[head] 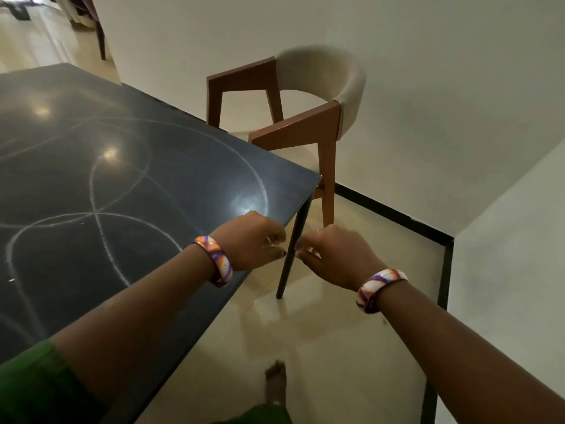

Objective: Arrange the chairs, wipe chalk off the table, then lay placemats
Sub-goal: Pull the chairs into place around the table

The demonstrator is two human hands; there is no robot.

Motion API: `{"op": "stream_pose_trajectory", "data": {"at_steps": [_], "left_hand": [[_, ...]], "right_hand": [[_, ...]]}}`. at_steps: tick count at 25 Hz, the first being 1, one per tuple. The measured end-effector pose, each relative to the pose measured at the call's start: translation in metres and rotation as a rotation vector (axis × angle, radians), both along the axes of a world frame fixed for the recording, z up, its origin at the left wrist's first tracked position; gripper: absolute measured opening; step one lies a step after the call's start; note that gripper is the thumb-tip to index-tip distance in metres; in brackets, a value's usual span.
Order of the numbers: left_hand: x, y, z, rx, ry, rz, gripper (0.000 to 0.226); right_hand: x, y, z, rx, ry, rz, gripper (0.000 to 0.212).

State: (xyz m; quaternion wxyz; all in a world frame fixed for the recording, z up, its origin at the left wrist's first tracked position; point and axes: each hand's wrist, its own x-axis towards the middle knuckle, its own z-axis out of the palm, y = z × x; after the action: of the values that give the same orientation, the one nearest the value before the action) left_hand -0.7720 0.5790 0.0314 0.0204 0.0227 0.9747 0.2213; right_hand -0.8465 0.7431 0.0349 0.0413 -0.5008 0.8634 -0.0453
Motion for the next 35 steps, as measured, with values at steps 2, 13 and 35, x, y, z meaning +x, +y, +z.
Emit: {"op": "stream_pose_trajectory", "data": {"at_steps": [2,13,35], "left_hand": [[-0.048,-0.008,-0.007,0.007,0.009,0.005,0.023],[-0.311,-0.073,0.006,0.021,0.013,0.084,0.021],[-0.688,-0.041,-0.002,-0.188,-0.176,0.752,0.077]], "right_hand": [[-0.044,-0.005,-0.002,0.007,-0.021,0.002,0.03],[-0.31,-0.052,-0.004,0.041,-0.091,0.017,0.028],[-0.725,-0.019,-0.017,-0.067,-0.157,0.249,0.026]]}}
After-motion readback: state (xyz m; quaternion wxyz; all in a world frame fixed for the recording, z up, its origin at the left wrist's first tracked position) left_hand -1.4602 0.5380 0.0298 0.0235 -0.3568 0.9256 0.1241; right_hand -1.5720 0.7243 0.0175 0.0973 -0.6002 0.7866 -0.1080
